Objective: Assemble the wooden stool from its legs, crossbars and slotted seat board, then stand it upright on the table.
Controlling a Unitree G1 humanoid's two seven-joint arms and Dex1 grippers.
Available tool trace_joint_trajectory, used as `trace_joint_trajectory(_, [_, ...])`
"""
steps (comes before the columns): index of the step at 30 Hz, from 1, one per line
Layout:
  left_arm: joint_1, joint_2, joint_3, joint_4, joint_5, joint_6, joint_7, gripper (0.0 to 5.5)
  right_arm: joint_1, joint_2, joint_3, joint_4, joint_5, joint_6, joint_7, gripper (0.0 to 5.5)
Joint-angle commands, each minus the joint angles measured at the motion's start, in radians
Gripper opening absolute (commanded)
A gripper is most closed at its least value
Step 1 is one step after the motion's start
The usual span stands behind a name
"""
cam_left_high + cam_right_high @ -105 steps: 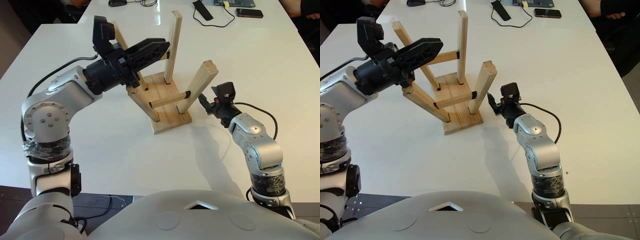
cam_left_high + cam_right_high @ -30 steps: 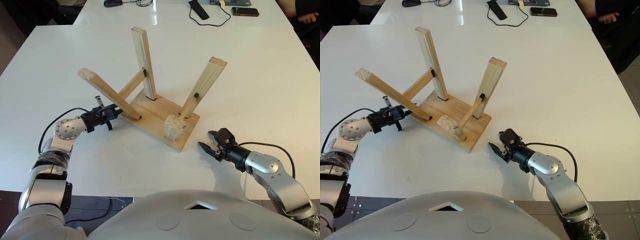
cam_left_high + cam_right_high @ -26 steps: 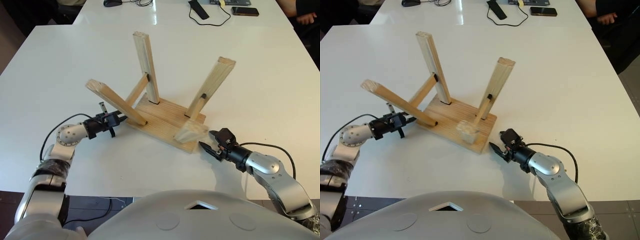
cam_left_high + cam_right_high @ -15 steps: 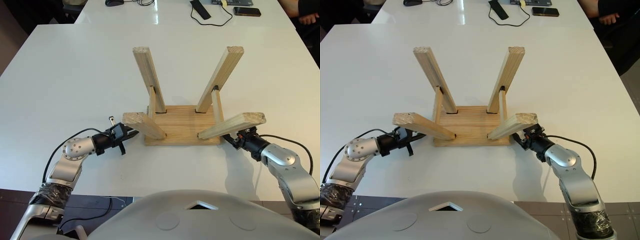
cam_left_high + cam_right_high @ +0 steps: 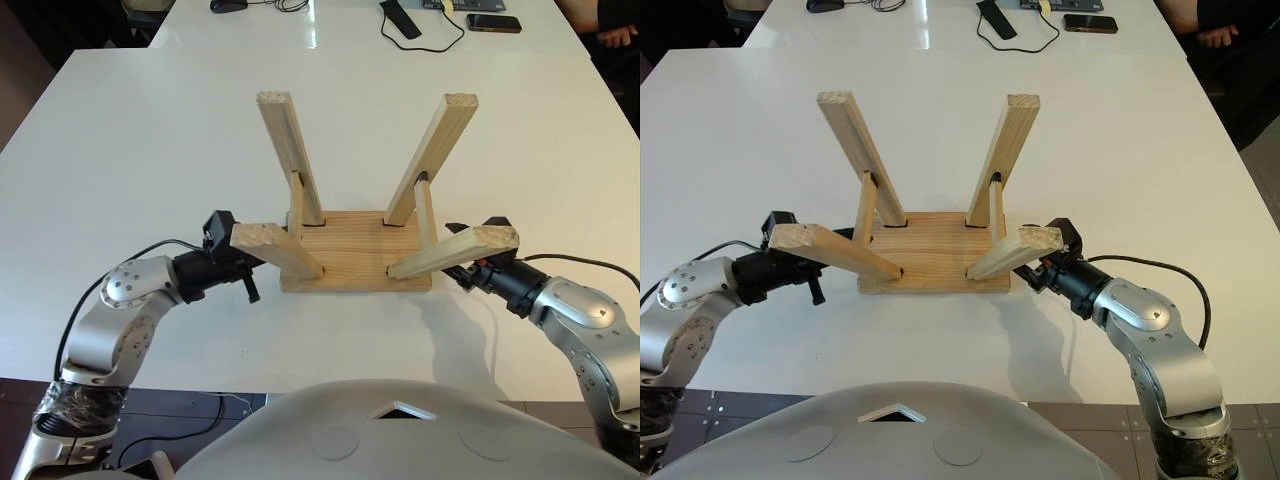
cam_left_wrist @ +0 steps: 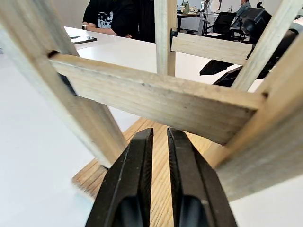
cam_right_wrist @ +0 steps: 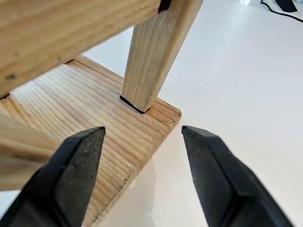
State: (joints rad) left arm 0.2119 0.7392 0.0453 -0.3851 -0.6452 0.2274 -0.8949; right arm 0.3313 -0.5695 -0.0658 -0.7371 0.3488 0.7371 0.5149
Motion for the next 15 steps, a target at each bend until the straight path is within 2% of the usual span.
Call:
trace_joint_trajectory(1, [-0.01,0.063,-0.002,0.192,0.269,-0.209,-0.02,0.56,0.081,-0.081,-0.008,0.082,-0.104,-0.077,0.003,2.97])
trace_joint_trajectory(5, [-0.013,0.057,-0.034,0.391,0.487,-0.476,0.004,0.56,0.152,-0.129,-0.004,0.121,-0.192,-0.158,0.009,2.97])
trace_joint_trajectory(9, [0.022,0.038,-0.088,0.485,0.607,-0.676,0.012,0.56,0.178,-0.139,0.055,0.124,-0.24,-0.205,0.027,2.97])
trace_joint_trajectory(12, [0.06,0.02,-0.126,0.47,0.605,-0.725,-0.006,0.56,0.168,-0.109,0.125,0.123,-0.254,-0.215,0.027,2.97])
trace_joint_trajectory(15, [0.107,0.016,-0.167,0.369,0.534,-0.698,-0.049,0.56,0.168,-0.067,0.212,0.081,-0.251,-0.199,0.017,2.97])
